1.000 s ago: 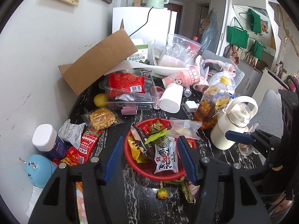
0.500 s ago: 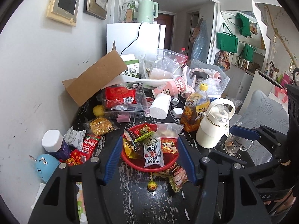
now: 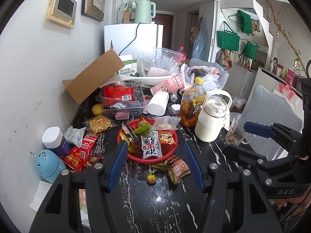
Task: Organize snacks
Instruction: 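Withdraw both open tools from the red basket back over the table, then grasp the yellow lollipop with the left tool while the right tool grasps the cereal packet, then lift the lollipop and cereal packet and carry them toward the red basket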
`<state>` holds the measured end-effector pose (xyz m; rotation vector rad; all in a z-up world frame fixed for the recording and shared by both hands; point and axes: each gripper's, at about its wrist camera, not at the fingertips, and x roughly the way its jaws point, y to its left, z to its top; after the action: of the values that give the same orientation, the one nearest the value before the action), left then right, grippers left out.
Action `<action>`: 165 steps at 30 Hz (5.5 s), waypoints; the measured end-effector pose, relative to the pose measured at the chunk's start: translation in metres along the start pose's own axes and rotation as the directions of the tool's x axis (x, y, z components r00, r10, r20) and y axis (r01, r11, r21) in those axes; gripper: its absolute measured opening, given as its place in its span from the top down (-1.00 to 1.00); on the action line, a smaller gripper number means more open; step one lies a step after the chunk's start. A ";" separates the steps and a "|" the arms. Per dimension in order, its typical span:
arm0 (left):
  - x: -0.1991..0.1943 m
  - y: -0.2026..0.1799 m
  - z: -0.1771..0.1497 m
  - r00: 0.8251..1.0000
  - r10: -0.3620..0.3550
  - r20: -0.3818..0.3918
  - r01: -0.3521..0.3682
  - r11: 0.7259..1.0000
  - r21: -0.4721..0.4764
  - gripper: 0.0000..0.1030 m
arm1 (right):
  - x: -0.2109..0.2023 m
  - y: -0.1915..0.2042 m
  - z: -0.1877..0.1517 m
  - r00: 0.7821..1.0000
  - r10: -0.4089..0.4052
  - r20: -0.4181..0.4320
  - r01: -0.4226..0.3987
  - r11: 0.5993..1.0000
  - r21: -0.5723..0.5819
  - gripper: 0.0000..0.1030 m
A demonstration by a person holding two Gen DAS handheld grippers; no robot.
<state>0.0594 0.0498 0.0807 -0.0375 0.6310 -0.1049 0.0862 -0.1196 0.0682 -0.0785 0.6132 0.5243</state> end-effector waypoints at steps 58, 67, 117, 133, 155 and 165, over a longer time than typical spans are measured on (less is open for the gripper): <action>0.179 0.024 -0.098 0.941 -0.116 -0.318 0.108 0.993 -0.042 0.33 | 0.191 -0.043 -0.079 0.912 0.214 -0.349 -0.153 0.969 0.196 -0.13; 0.166 0.012 -0.106 0.929 -0.130 -0.347 0.123 0.991 -0.043 0.54 | 0.171 -0.047 -0.087 0.917 0.187 -0.352 -0.130 0.975 0.181 0.00; 0.079 -0.057 -0.177 0.894 -0.180 -0.410 0.215 0.976 0.039 0.54 | 0.046 -0.027 -0.190 0.932 0.051 -0.358 0.025 0.979 0.203 -0.02; 0.065 -0.055 -0.162 0.893 -0.232 -0.385 0.254 0.967 0.005 0.54 | 0.045 -0.033 -0.187 0.932 0.171 -0.320 -0.063 0.945 0.320 0.10; 0.039 -0.020 -0.088 0.967 -0.197 -0.164 0.197 0.980 -0.016 0.54 | 0.049 -0.014 -0.102 0.954 0.222 -0.200 -0.181 0.962 0.203 0.10; 0.045 -0.003 -0.043 0.983 -0.175 -0.058 0.173 0.984 -0.029 0.54 | 0.060 -0.017 -0.049 0.970 0.217 -0.112 -0.197 0.966 0.169 0.11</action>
<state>0.0698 0.0414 0.0199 -0.1126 0.6887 -0.2685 0.1096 -0.1184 -0.0076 0.1029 0.7936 0.6752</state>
